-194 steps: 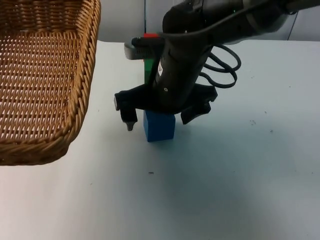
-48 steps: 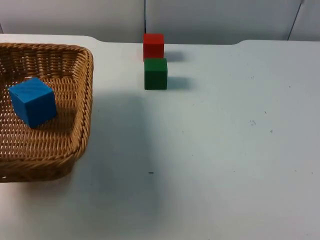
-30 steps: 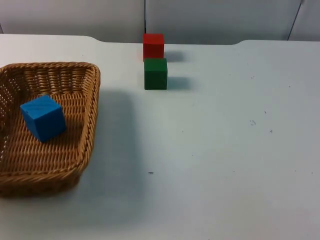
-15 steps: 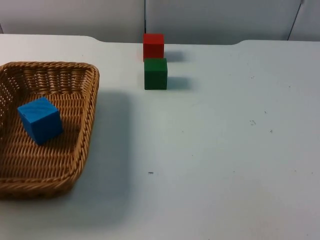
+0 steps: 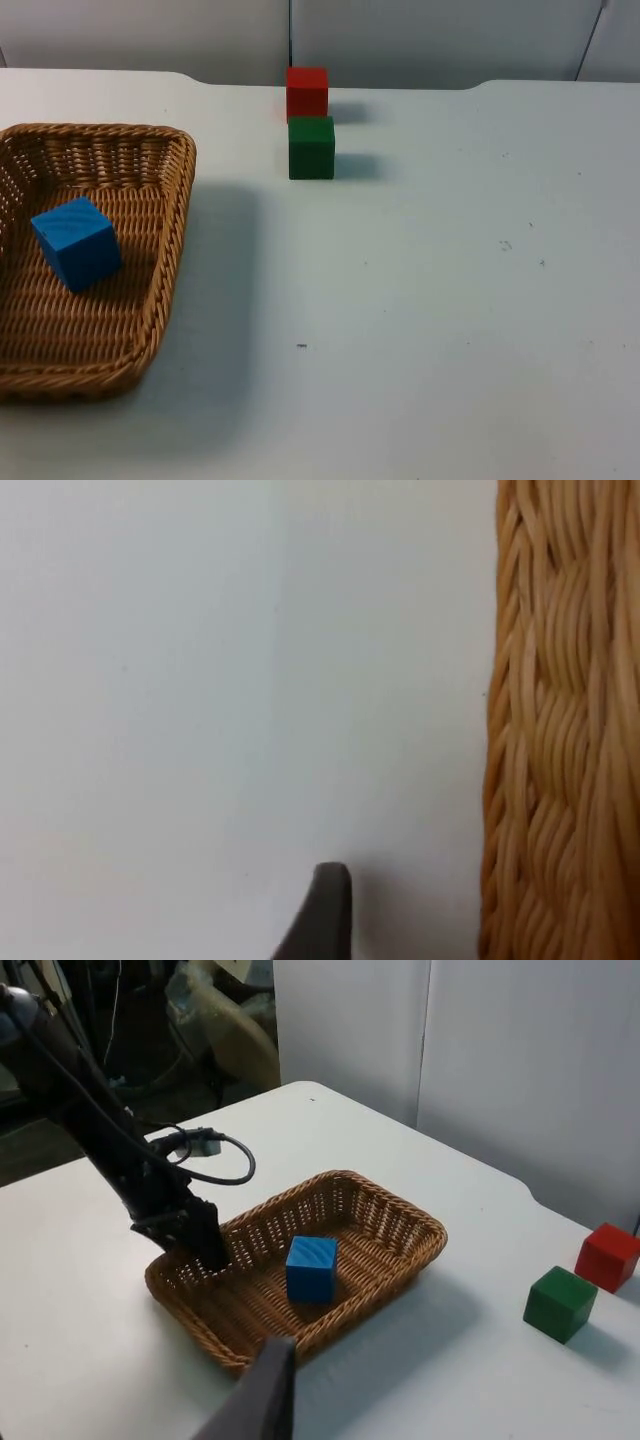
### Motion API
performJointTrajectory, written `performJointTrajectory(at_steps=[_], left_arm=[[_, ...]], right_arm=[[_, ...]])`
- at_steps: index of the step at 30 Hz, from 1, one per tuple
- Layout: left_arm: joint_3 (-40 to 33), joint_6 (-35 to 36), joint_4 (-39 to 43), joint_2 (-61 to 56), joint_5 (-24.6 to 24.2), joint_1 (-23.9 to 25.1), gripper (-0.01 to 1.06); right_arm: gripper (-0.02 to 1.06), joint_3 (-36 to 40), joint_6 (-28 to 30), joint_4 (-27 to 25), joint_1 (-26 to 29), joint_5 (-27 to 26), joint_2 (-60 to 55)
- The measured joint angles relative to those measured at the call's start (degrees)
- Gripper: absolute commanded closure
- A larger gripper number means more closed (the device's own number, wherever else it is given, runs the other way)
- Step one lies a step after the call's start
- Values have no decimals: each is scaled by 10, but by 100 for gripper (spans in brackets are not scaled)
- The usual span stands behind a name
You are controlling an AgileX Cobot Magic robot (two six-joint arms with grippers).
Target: Pick up the basket with the left hand and place the blue cube into the basket with the right hand.
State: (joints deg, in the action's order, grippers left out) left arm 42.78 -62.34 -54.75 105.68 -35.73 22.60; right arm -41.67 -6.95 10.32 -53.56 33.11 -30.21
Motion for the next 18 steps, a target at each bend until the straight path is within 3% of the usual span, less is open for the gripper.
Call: performJointTrajectory(at_steps=[3,7,13,18], left_arm=[[38,99,98,-32,-19,0,25],[63,170,166,-75,-29,0,25],[89,228,189,-175,-38,0,25],[98,270,187,-335,-40,-4,25]], right_arm=[[-1,0,5,0,0,2,0],[-1,0,5,0,0,2,0],[-1,0,5,3,0,0,0],[-1,0,5,25,0,-2,0]])
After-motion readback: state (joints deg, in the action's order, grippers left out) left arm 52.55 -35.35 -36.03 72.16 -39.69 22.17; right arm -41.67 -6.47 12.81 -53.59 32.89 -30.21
